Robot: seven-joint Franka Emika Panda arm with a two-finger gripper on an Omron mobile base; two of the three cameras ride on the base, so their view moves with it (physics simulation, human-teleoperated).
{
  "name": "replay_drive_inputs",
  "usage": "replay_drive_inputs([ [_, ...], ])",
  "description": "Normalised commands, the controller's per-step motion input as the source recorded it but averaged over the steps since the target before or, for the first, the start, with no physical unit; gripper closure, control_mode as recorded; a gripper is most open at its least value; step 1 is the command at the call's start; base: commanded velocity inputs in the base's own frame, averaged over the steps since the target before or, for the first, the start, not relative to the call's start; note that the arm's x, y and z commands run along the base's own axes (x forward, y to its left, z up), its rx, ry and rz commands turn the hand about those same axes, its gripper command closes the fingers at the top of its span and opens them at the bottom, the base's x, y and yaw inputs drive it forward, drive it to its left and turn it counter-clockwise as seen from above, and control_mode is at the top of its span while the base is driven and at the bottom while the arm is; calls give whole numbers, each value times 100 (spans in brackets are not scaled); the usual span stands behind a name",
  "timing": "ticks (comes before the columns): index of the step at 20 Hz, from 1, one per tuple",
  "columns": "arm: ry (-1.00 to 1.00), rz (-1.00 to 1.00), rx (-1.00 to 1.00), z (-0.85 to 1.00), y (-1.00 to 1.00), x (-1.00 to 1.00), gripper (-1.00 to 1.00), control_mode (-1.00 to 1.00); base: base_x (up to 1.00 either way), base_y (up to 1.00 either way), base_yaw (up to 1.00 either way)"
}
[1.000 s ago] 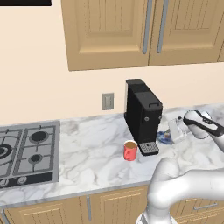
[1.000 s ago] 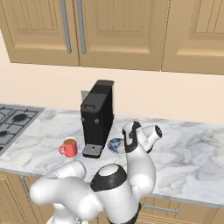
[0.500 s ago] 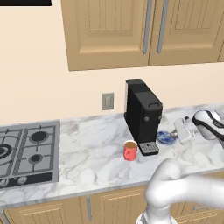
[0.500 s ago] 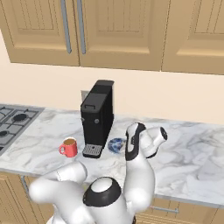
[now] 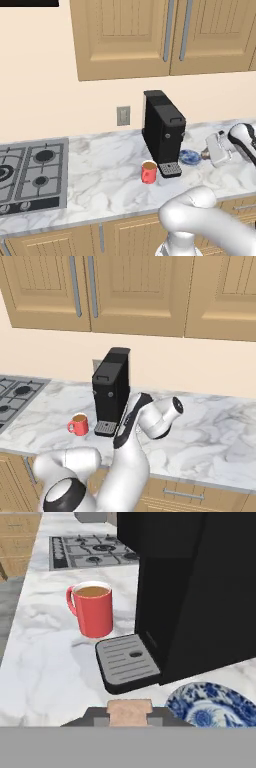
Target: Take a sugar cube from the saucer and place it inside the coffee. Then, grab milk from the fridge and place it next to the coffee on the counter to sweeten the coffee.
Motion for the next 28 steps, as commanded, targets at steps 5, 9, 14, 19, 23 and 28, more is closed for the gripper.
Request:
replay_drive_inputs([
  [5,1,-10,-19,81,96,-55,100,-100,0,0,0],
  [9,13,-11,-20,81,92,-60,100,-100,0,0,0],
  [14,20,-11,-21,82,97,-49,100,-100,0,0,0],
  [19,31,-12,-20,38,92,-19,100,-100,0,0,0],
  [23,11,-4,-13,-3,26,0,100,-100,0,0,0],
  [28,-1,0,-14,-18,0,2,100,-100,0,0,0],
])
